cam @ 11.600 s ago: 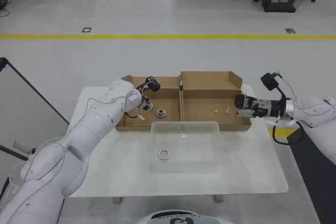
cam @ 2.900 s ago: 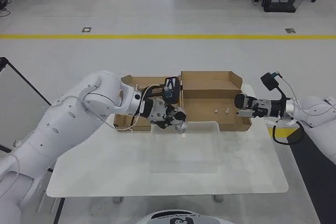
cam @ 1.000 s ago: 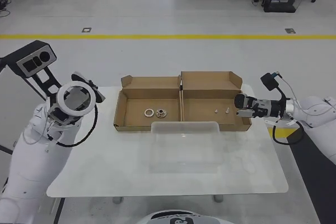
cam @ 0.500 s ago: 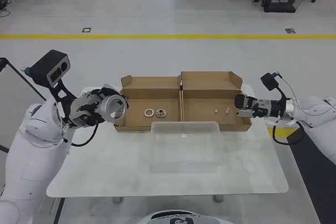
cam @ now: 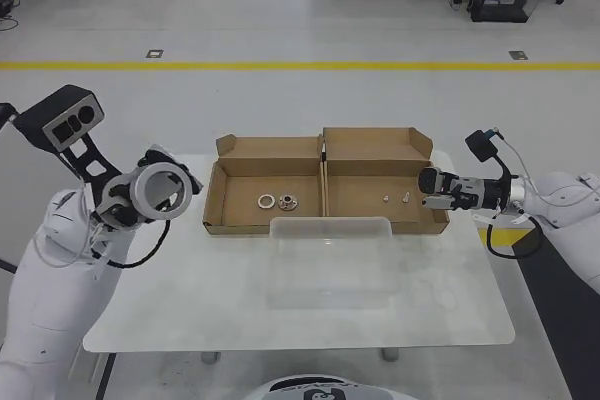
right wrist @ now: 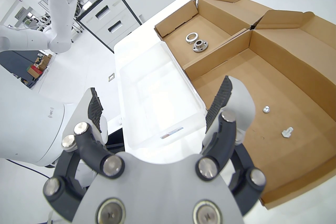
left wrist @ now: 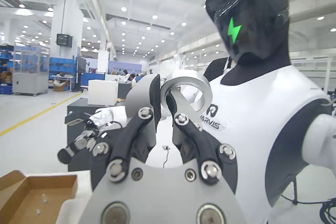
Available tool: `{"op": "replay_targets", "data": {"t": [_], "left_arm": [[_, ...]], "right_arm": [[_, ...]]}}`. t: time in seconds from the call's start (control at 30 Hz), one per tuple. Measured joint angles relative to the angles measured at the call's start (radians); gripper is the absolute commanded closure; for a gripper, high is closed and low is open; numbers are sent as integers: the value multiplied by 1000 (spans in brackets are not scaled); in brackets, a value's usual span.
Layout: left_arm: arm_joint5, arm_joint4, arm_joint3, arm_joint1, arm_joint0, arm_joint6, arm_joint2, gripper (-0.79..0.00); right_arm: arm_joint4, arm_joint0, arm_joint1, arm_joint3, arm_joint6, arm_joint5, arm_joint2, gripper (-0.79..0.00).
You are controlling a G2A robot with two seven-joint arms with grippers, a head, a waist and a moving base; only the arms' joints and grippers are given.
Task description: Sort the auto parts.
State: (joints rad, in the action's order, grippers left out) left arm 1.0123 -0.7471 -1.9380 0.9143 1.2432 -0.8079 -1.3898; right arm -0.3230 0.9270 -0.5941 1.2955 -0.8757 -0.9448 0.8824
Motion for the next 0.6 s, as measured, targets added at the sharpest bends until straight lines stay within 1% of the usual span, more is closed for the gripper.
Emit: {"op": "replay_targets", "data": {"t": [0.13,0.33,0.43,0.5,0.6], "left_arm": [[0,-65,-11,-1,10,0,-15,0],[0,-54,-6,-4,21,0,-31,0],[0,-3,4,-10,24,0,-40,0],[0,77,14,-17,25,0,-43,0],[0,149,20,-24,28,0,-37,0]], "right_arm": [[0,0,0,0,0,0,0,-785],[0,0,0,0,0,0,0,-785],[0,0,0,0,0,0,0,-785],[0,0,0,0,0,0,0,-785],[0,0,0,0,0,0,0,-785]]}}
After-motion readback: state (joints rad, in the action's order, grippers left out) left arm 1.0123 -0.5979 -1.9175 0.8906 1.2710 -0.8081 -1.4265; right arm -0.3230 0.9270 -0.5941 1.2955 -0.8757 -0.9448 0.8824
